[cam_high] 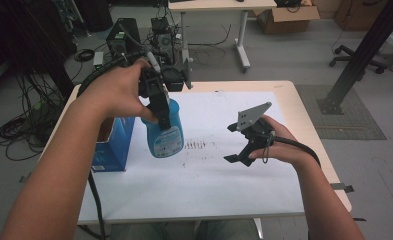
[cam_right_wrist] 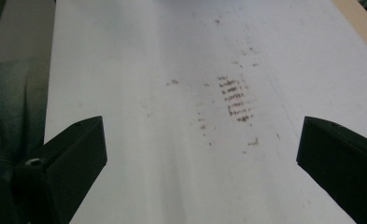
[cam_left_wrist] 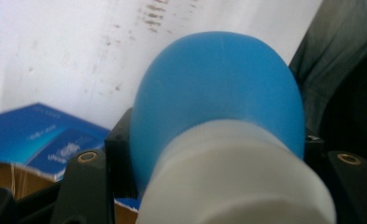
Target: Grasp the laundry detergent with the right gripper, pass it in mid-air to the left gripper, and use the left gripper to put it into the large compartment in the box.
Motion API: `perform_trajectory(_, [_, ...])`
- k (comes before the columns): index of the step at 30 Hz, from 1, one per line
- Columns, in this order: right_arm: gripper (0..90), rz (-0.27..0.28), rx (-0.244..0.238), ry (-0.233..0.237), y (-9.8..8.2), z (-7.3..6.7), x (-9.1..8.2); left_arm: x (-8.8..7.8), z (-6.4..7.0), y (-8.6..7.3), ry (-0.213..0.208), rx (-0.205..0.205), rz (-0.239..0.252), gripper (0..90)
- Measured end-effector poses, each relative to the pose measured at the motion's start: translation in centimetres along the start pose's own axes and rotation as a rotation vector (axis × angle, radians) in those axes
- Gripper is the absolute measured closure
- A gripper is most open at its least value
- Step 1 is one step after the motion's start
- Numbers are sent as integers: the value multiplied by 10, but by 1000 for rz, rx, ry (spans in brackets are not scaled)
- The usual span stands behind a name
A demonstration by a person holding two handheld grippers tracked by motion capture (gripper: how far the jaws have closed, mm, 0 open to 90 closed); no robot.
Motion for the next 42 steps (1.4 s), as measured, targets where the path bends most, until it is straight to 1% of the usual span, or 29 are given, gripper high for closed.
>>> perform_trajectory(1, [19, -14, 2, -2, -2, 1, -1, -3, -4, 0, 2, -27, 2, 382])
perform_trajectory(2, [19, -25, 1, -3, -4, 2, -2, -6, -7, -1, 1, -66, 1, 382])
perform_trajectory(3, [21, -39, 1, -4, -6, 2, -3, -9, -11, -1, 3, -92, 3, 382])
perform_trajectory(4, [21, -51, 2, -4, -8, 2, -3, -12, -15, -1, 4, -129, 10, 382])
perform_trajectory(5, [21, -63, 0, -6, -10, 3, -4, -16, -20, -2, 2, -178, 16, 382])
perform_trajectory(6, [23, -74, 3, -6, -12, 4, -4, -19, -24, -3, 6, -216, 22, 381])
perform_trajectory(9, [25, -106, 2, -3, -17, 5, -4, -27, -35, -6, 25, -287, 22, 381])
perform_trajectory(11, [24, -119, 7, -4, -20, 7, -5, -32, -43, -9, 33, -342, 22, 381])
perform_trajectory(12, [25, -128, 8, -3, -21, 7, -5, -35, -46, -11, 32, -372, 19, 382])
perform_trajectory(15, [26, -158, 13, -8, -25, 11, -7, -42, -59, -16, 29, -461, 28, 381])
perform_trajectory(17, [26, -180, 18, -10, -27, 13, -8, -47, -67, -22, 25, -523, 17, 381])
perform_trajectory(19, [29, -206, 21, -11, -29, 15, -10, -51, -75, -28, 31, -574, 10, 381])
perform_trajectory(20, [29, -217, 23, -13, -30, 16, -11, -53, -78, -31, 34, -608, 10, 381])
perform_trajectory(22, [30, -243, 21, -17, -32, 19, -13, -57, -86, -38, 38, -649, 0, 381])
perform_trajectory(24, [29, -272, 19, -19, -34, 20, -16, -61, -93, -45, 38, -699, -10, 381])
perform_trajectory(27, [30, -302, 21, -23, -37, 21, -20, -67, -105, -58, 47, -769, -30, 381])
perform_trajectory(29, [31, -310, 21, -22, -38, 21, -22, -70, -112, -66, 63, -808, -46, 381])
perform_trajectory(32, [30, -319, 25, -22, -42, 21, -23, -74, -122, -80, 82, -876, -72, 381])
perform_trajectory(35, [31, -330, 30, -23, -47, 22, -23, -76, -131, -94, 90, -937, -101, 381])
perform_trajectory(40, [31, -338, 40, -20, -52, 24, -22, -74, -142, -114, 106, -1020, -133, 381])
perform_trajectory(42, [32, -342, 41, -20, -53, 25, -22, -72, -144, -120, 112, -1044, -153, 381])
Point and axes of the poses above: each handheld gripper's, and its own axes: x roughly forward along the jaws, y roughly out of its top, z roughly to its right, the point moved 8 cm from there along x, roughly forward along the jaws, and after that the axes turned 11 degrees about y, right-handed, at the moved point
